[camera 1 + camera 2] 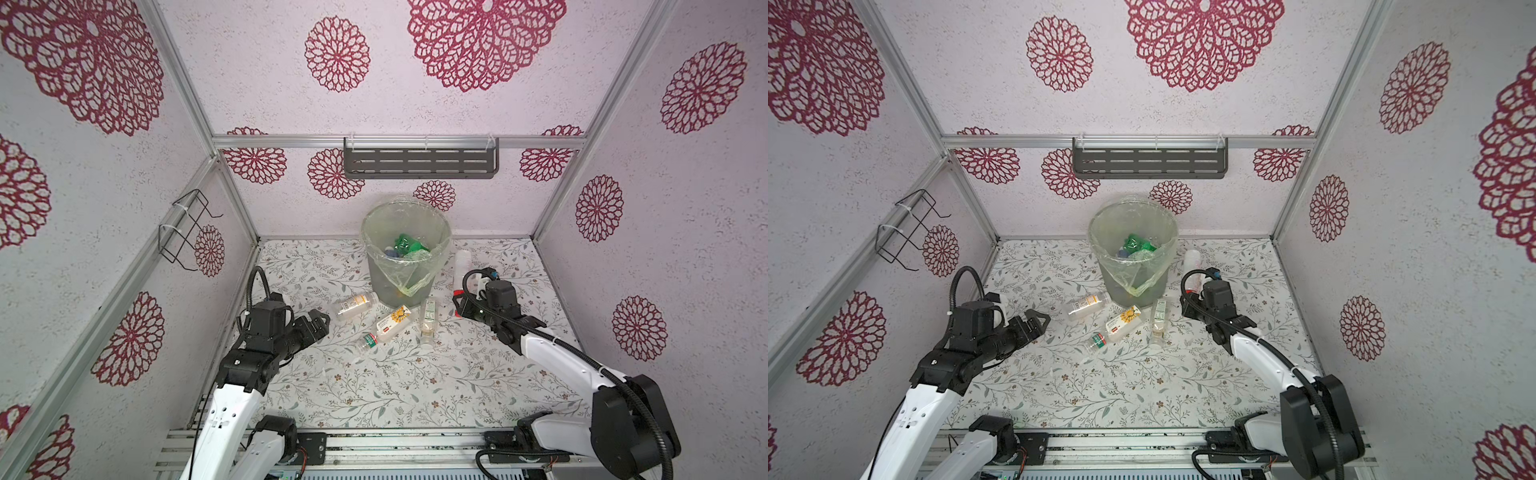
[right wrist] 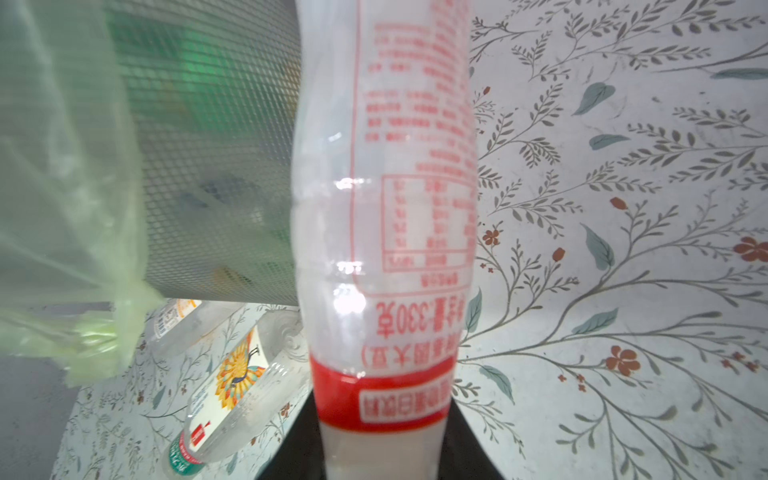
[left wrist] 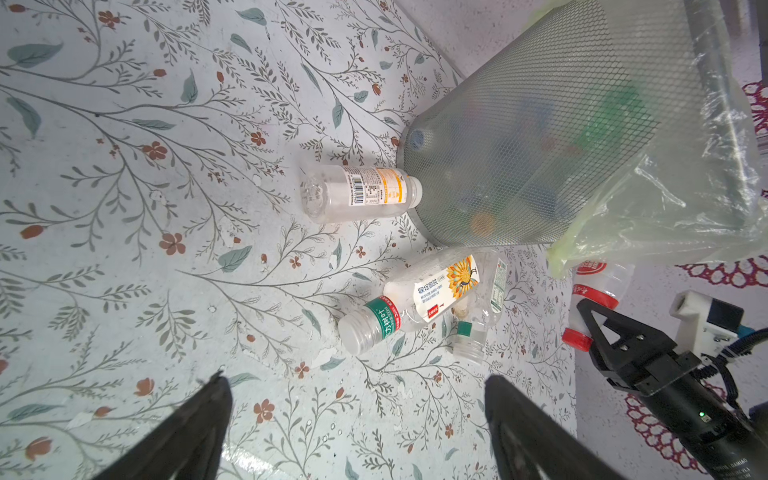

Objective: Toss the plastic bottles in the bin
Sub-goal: 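Lift the red-capped bottle with the right gripper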

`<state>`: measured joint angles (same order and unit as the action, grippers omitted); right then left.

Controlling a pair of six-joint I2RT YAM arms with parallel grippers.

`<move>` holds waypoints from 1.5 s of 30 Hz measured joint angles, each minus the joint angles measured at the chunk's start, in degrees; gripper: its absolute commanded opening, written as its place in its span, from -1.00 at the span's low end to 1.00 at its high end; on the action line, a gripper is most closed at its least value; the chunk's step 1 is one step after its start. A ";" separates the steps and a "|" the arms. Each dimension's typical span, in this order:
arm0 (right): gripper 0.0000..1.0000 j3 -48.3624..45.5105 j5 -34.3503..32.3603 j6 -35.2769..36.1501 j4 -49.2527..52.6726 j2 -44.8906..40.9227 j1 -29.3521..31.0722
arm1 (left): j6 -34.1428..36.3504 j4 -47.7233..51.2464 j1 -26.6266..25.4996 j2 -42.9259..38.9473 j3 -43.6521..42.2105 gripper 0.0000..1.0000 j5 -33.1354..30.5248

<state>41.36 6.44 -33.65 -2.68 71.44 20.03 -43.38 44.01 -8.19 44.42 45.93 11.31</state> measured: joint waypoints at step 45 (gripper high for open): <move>-0.34 -14.23 4.33 -1.92 -0.46 -28.94 1.79 | -3.08 -1.75 0.11 -2.73 -4.74 0.95 2.14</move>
<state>27.14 10.76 -35.57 -3.14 42.50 21.82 -46.46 42.26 -8.08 41.69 41.19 13.45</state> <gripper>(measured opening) 0.332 0.973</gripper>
